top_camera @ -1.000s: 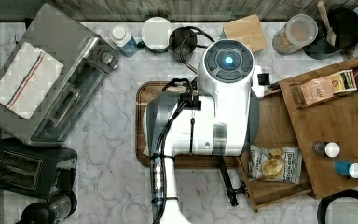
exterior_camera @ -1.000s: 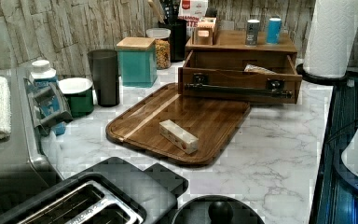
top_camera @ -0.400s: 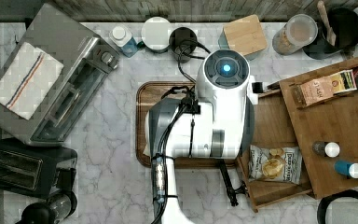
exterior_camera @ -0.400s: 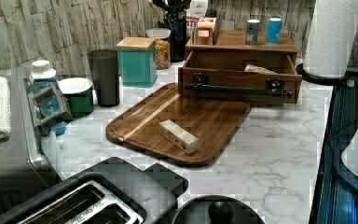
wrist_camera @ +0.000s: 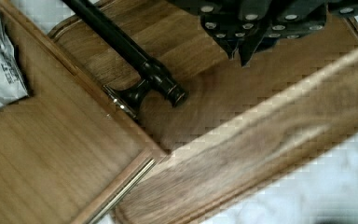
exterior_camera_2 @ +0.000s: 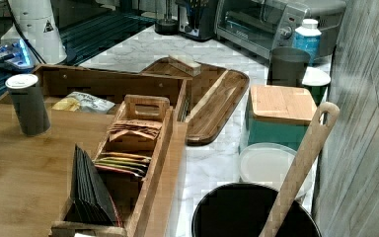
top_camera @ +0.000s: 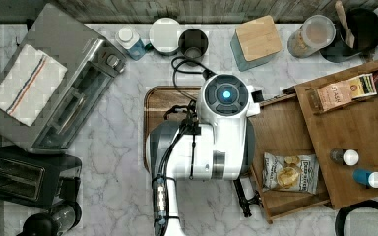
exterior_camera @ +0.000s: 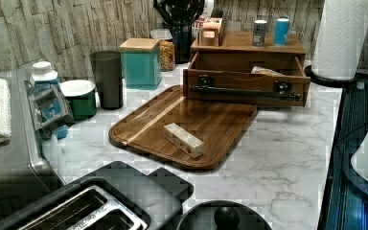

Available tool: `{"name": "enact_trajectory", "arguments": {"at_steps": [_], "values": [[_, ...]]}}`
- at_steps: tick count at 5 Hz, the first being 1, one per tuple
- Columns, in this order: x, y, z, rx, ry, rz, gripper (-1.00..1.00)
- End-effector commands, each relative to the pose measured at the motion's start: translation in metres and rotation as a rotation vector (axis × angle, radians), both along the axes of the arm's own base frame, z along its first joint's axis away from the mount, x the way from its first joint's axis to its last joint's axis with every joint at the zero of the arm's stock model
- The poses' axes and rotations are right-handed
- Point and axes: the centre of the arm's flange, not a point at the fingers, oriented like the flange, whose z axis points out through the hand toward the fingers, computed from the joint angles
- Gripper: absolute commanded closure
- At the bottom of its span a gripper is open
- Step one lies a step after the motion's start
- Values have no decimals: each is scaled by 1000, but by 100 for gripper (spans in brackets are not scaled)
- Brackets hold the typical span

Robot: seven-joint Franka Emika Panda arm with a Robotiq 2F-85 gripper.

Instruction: Close the drawer.

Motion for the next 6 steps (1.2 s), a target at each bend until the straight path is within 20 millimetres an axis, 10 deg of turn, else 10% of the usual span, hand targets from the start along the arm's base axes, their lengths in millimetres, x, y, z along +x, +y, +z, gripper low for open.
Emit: {"name": "enact_trajectory", "arguments": {"at_steps": [1,6], "values": [[-33,60,-13,70,-63,426,100],[-110,56,-121,-5,-67,657,100]]}}
